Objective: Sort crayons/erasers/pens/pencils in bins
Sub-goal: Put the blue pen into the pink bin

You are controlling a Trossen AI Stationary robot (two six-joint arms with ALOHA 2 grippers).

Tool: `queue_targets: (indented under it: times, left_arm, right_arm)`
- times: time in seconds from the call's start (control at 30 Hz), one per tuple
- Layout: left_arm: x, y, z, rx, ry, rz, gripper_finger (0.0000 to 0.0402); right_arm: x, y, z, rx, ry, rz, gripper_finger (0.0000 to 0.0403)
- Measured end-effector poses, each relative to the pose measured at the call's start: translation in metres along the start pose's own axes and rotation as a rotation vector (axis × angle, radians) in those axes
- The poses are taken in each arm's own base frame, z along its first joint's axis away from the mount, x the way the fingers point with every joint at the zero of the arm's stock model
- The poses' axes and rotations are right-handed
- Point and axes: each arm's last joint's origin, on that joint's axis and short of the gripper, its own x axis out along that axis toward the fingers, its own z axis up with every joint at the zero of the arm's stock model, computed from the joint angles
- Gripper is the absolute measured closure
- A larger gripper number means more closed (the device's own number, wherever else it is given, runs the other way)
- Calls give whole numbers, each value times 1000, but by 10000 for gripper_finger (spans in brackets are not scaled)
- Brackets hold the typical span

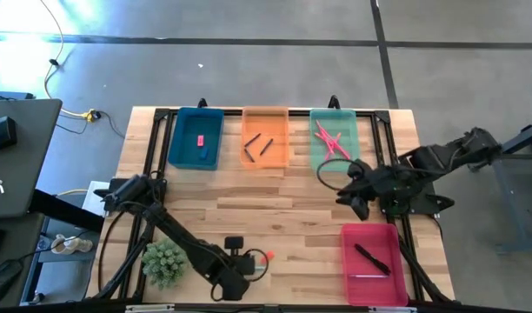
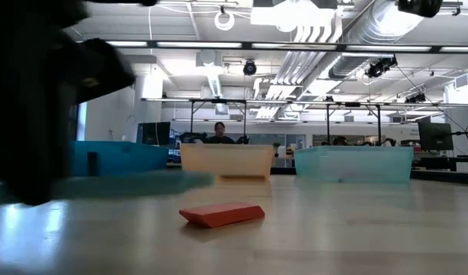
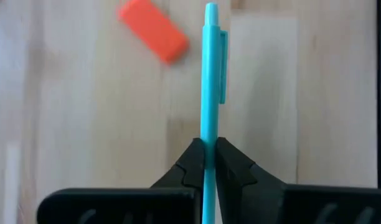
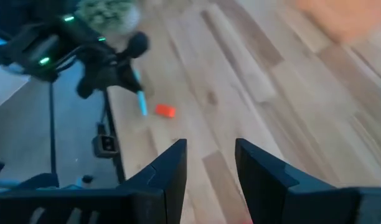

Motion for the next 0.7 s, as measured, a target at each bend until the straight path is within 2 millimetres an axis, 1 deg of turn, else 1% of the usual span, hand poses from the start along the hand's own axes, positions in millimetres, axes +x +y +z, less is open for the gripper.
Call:
queue_targets:
  times: [0.23,0.5,0.7]
  left_arm:
    - [2,8,21,-20,-97,-56,400]
    - [3,15,46,-61,-235,-145,401]
    - [0,24,70,-115,-387,-211,401]
  right_arm:
    - [-6,23,-12,-74,-58,110,274]
    - [-13,41,-25,-126,-95,201,274]
    - [-10,55,-33,-160,-121,243,274]
